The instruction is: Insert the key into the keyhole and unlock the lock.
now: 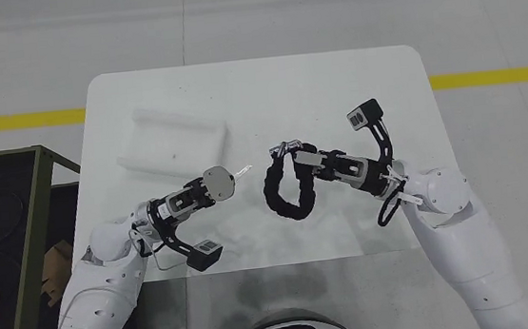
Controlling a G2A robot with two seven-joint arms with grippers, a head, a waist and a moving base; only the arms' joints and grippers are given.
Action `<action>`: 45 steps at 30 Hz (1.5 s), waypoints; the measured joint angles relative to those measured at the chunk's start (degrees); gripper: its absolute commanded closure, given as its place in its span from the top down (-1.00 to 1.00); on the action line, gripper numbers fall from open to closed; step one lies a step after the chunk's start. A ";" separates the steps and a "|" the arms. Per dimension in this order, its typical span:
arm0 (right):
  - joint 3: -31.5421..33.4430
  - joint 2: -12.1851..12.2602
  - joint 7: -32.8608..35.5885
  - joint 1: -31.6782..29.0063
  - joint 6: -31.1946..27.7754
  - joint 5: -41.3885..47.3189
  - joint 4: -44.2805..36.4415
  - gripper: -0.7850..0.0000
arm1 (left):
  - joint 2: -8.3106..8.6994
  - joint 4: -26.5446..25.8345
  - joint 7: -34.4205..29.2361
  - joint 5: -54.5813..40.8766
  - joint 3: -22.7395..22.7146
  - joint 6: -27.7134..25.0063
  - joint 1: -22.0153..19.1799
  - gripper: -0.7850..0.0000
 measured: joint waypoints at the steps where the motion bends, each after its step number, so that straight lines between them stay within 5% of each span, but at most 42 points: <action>1: -0.17 0.01 -0.13 -0.24 0.12 -0.22 -0.19 -1.00 | 0.00 0.00 0.00 0.00 0.00 0.00 0.00 -1.00; 10: -0.16 0.38 4.29 -0.21 0.00 2.07 -1.03 -1.00 | 0.28 -0.34 2.77 -3.71 0.53 -5.37 0.92 -1.00; 45: -3.75 0.92 4.04 0.58 1.10 0.43 -1.88 -1.00 | 0.86 1.12 7.12 -7.11 1.65 -9.08 -0.11 -1.00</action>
